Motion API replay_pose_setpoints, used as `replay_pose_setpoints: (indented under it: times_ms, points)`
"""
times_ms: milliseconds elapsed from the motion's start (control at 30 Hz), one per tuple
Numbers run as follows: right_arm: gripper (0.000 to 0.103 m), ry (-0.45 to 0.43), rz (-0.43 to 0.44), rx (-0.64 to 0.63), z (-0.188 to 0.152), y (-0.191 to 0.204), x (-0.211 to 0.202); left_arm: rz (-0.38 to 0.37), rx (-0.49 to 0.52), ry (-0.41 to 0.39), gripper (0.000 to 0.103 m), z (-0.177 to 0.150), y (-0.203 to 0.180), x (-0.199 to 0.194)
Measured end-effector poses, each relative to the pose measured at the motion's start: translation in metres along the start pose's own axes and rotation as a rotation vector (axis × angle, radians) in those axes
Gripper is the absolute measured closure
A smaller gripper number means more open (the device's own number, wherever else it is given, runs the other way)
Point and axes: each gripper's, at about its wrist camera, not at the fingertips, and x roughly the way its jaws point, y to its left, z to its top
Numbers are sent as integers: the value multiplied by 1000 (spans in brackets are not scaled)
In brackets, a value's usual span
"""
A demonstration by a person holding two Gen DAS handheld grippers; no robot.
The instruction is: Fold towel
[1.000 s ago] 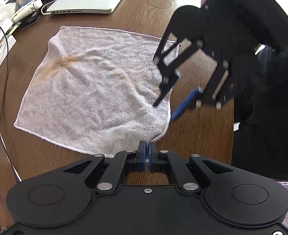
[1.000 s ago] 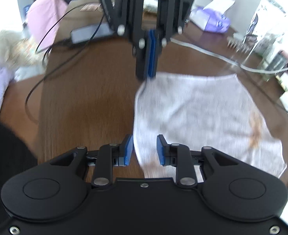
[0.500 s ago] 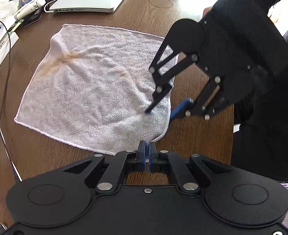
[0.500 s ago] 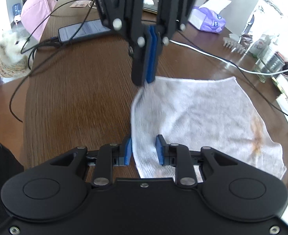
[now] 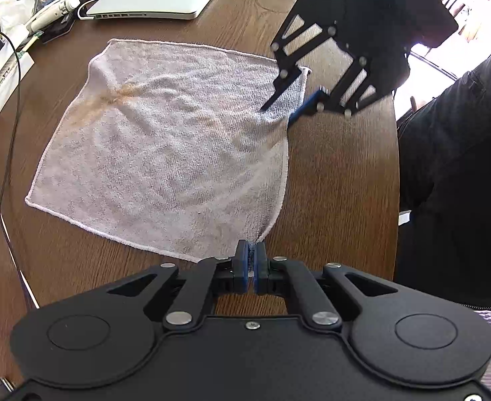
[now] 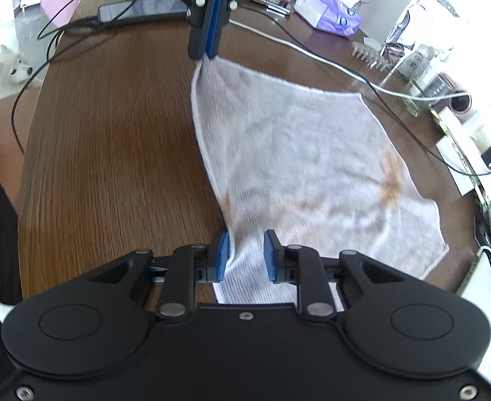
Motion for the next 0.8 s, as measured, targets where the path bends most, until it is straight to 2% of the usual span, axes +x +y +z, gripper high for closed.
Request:
replay_pose_setpoints:
  times_ms: [233,400,800]
  points:
    - [82,35,14,-15,-23,-12,-12,0,2,-2,100,0,-1,0]
    - [86,50,28,-30,-27,-12,-15,2,3,3,100,-2,-2,-2]
    - [87,80,37,-58,-47,-19,-25,3,1,7,100,-2,2,-3]
